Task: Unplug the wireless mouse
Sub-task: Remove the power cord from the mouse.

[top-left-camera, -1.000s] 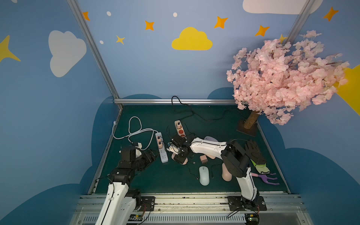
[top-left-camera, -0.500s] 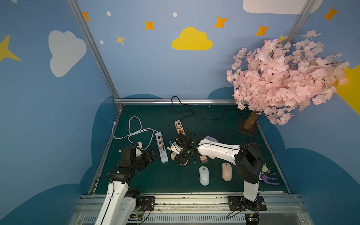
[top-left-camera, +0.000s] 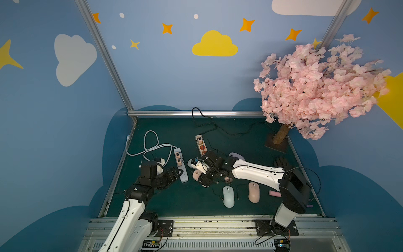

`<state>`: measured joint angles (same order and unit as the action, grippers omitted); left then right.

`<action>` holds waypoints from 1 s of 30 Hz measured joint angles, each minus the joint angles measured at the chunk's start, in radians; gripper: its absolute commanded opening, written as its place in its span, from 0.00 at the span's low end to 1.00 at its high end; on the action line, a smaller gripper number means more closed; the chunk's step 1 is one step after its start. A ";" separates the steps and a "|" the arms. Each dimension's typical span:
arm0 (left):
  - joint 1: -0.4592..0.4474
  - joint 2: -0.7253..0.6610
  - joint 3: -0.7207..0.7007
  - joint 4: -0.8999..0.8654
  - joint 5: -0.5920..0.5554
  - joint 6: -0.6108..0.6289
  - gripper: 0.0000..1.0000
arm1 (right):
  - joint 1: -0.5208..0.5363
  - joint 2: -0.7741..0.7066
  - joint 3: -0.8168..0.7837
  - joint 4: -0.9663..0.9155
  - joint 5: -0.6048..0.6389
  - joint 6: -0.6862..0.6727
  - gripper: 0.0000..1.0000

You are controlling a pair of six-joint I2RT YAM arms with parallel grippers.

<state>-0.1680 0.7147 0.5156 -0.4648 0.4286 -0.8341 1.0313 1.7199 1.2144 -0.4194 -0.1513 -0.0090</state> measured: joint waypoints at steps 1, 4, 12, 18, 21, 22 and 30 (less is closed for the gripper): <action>-0.019 0.009 0.000 0.020 -0.001 -0.017 0.74 | 0.000 -0.012 -0.014 0.019 -0.003 0.011 0.00; -0.069 0.034 0.000 0.074 -0.014 -0.063 0.70 | 0.000 -0.023 -0.037 0.073 -0.017 0.038 0.00; -0.117 0.122 0.000 0.164 -0.061 -0.117 0.56 | 0.000 -0.044 -0.099 0.153 -0.045 0.085 0.00; -0.129 0.201 0.006 0.245 -0.080 -0.143 0.46 | 0.000 -0.065 -0.108 0.164 -0.052 0.098 0.00; -0.150 0.246 0.013 0.285 -0.090 -0.154 0.42 | 0.000 -0.072 -0.108 0.171 -0.053 0.101 0.00; -0.159 0.261 0.017 0.295 -0.092 -0.157 0.41 | 0.000 -0.074 -0.108 0.171 -0.053 0.103 0.00; -0.177 0.312 0.030 0.335 -0.114 -0.158 0.31 | 0.000 -0.082 -0.108 0.173 -0.063 0.106 0.00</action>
<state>-0.3447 1.0267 0.5457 -0.1295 0.3141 -0.9916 1.0313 1.6379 1.1065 -0.2466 -0.2142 0.0967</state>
